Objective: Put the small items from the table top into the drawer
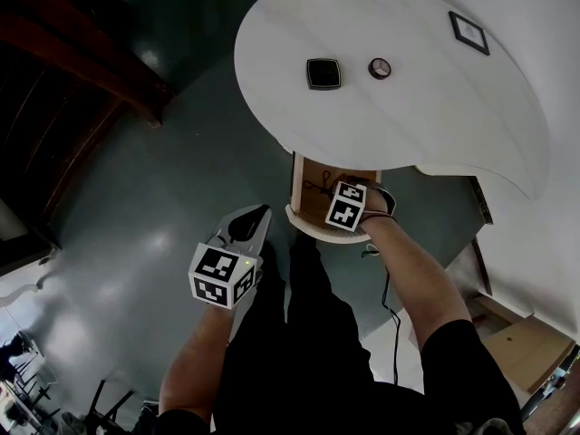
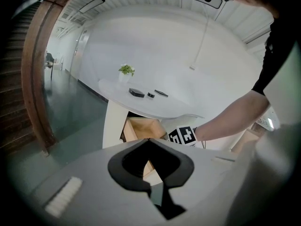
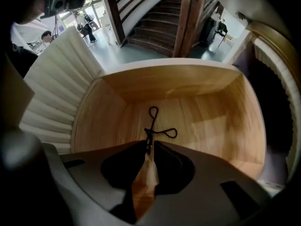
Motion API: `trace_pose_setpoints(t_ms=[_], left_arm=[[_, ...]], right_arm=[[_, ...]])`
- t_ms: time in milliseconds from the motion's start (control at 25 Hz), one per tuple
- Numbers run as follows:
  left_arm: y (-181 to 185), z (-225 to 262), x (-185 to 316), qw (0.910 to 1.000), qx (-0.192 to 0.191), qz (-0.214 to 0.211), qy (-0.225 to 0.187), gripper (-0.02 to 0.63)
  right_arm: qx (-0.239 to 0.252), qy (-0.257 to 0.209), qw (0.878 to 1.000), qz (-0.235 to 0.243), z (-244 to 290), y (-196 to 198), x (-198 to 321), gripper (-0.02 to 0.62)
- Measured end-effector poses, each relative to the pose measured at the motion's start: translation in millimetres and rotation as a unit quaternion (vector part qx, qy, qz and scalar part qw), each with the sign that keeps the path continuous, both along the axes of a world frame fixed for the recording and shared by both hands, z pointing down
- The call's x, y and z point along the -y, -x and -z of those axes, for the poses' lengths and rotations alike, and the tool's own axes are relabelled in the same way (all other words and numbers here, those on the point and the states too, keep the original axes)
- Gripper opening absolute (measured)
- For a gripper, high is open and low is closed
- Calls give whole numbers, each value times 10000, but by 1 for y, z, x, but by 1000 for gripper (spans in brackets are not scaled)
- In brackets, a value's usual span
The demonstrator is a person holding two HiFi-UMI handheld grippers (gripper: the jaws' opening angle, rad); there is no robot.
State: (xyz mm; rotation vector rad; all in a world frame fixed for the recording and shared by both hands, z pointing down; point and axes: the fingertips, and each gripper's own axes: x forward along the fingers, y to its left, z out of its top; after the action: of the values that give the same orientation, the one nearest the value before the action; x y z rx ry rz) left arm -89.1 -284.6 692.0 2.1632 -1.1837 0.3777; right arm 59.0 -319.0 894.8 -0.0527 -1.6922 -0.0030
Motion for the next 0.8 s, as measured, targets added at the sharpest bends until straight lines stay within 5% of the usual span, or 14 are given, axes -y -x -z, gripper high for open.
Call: trace_pose_setpoints(t_ms=[440,800], left_arm=[[17,41,-16,9994,-11,-43,-340,12],[29,110,-34,9958,-85,-355,-845,12]], right_arm=[[234,-659,9967,-410,71,0,3,72],[739,-1057,9823,-1356,173,7,-35,60]])
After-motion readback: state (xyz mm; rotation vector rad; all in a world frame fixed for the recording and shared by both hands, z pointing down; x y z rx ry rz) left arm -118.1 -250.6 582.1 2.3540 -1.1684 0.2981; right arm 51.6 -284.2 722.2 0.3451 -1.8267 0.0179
